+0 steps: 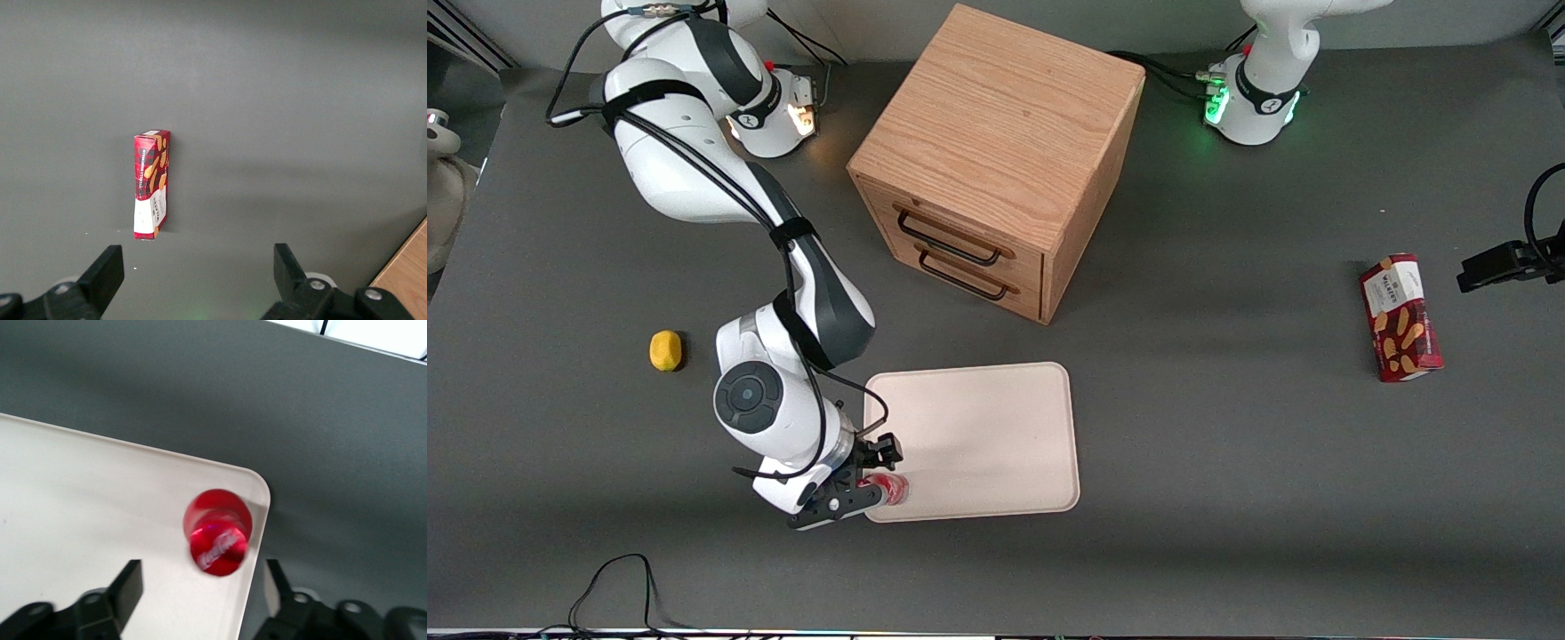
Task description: Place coke bottle on tray
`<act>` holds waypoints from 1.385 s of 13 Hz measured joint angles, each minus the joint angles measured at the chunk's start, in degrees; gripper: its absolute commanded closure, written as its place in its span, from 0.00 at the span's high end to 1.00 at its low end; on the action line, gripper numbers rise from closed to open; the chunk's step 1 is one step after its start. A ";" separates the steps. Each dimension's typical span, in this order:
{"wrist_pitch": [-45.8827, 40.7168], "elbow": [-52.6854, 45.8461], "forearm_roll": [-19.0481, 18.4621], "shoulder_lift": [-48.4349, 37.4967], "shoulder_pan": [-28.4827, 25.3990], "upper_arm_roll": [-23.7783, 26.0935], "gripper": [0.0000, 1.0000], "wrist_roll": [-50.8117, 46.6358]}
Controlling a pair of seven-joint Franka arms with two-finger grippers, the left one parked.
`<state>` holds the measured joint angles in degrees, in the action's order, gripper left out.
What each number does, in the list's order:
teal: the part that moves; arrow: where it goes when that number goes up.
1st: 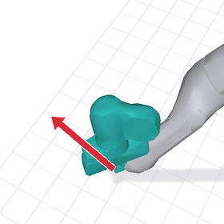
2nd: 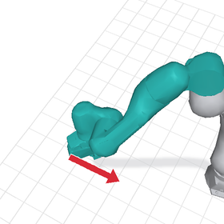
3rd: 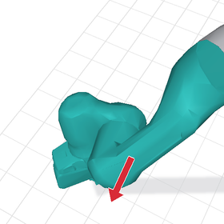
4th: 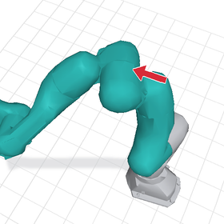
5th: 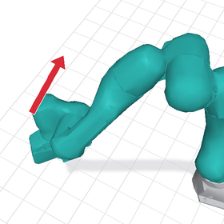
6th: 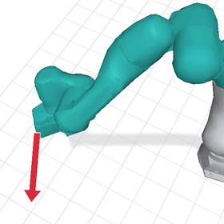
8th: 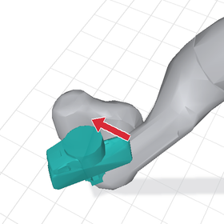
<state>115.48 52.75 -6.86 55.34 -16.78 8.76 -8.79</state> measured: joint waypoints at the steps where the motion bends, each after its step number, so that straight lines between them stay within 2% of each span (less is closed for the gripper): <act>1: 0.47 0.33 -0.04 0.00 0.00 0.00 1.00 -0.03; 6: -0.46 2.10 -0.07 -3.37 0.66 -0.16 1.00 -0.36; 9: -2.06 16.13 1.69 -16.60 3.23 -1.43 1.00 -0.36; 12: -2.93 33.19 9.25 -32.90 3.84 -9.25 1.00 -0.33; 13: -3.30 38.81 10.26 -38.33 4.11 -12.25 1.00 -0.28; 16: -7.33 52.53 10.66 -53.47 4.73 -18.10 1.00 0.78; 18: -13.54 54.20 8.68 -59.58 4.70 -18.81 1.00 0.81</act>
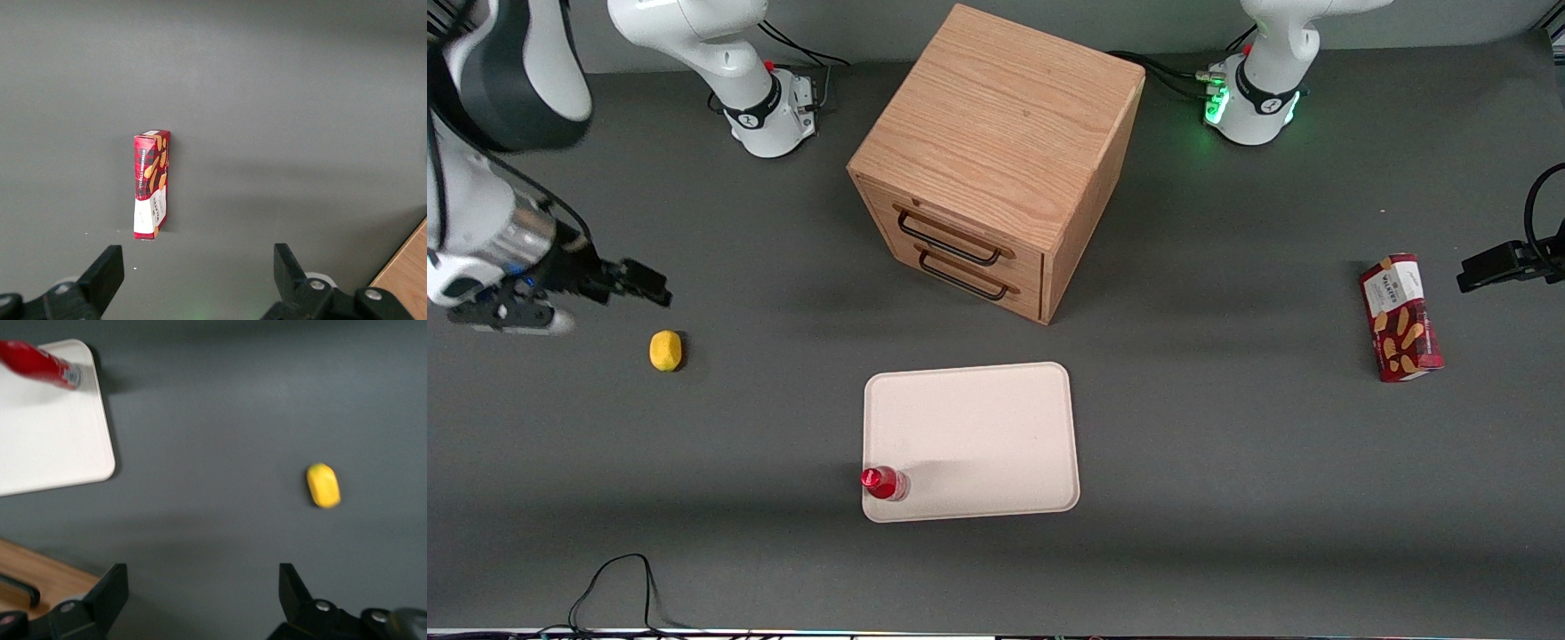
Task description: Place coke bottle on tray
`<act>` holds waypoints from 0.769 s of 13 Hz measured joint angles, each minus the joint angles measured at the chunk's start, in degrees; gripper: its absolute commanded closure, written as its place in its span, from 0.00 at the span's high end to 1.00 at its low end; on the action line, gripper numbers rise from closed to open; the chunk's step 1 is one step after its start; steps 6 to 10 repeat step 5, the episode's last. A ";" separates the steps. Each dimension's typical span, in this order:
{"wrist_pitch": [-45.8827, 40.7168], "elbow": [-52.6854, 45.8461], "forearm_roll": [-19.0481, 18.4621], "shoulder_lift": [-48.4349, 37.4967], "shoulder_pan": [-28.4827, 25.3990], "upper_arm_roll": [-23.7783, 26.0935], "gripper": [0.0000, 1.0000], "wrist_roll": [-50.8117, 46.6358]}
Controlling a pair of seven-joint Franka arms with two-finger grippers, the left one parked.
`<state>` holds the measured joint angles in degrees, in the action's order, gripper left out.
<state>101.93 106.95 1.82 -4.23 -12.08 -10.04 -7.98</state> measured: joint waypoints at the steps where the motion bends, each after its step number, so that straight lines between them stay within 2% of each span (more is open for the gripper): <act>1: -2.42 -0.82 -1.22 -1.64 -0.14 0.00 1.00 0.00; 4: -9.47 -6.06 -2.08 -2.43 -0.54 0.05 1.00 0.00; 10: -10.24 -6.95 -2.11 -2.28 -0.62 0.07 1.00 0.00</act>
